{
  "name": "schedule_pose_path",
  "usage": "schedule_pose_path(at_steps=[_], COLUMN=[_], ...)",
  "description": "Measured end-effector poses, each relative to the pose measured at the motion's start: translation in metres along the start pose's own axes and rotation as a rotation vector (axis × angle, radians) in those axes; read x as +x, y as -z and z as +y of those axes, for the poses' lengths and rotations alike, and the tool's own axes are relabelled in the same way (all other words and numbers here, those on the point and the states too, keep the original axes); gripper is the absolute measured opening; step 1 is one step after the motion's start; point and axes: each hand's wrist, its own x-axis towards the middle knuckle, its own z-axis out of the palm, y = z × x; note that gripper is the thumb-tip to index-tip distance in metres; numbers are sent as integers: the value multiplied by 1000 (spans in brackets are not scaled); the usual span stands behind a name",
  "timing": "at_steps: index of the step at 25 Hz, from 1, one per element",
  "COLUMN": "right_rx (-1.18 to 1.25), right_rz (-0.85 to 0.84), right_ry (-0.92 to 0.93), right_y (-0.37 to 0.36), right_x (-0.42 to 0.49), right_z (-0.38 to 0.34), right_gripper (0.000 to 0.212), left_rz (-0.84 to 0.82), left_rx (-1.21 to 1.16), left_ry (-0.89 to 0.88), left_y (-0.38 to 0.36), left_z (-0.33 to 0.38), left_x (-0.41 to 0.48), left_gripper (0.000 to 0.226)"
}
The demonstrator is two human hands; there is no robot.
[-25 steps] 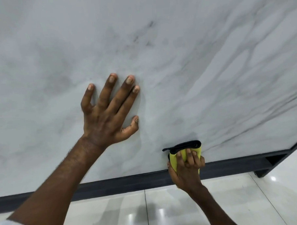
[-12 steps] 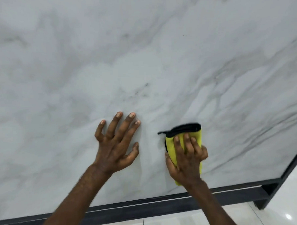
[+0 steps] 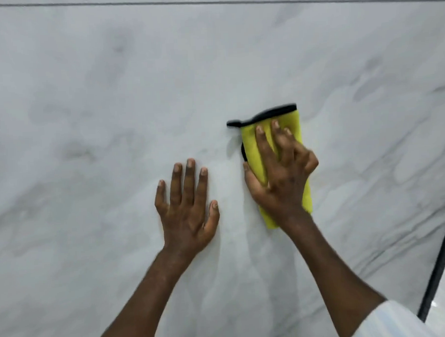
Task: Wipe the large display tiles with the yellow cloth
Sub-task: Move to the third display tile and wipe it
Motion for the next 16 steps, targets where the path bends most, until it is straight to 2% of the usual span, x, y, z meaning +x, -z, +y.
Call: schedule_pose_path(at_steps=[4,6,8,11,14,16], right_rx=[-49,-4,33,12,0,1], right_rz=[-104,-132,-127,-71,-11,11], right_ry=[55,16,36,184,20,-64], right_y=[8,11,13,7,6,7], right_x=[-76,-77,-38,86,198,207], right_z=[14,10,2,-4,6,22], right_gripper=[71,73,76,78,77,73], left_rz=[-13,67,119,87,88,95], left_rx=[-100,-112,-81,30,59,55], left_ry=[-3,-7,-8,-65,-99,-88], left_y=[21,35,39,28,17,18], left_z=[-3,-13,-25,-30,-34,-34], left_x=[9,34,71,90,84,86], left_gripper=[69,63,63,68,69,70])
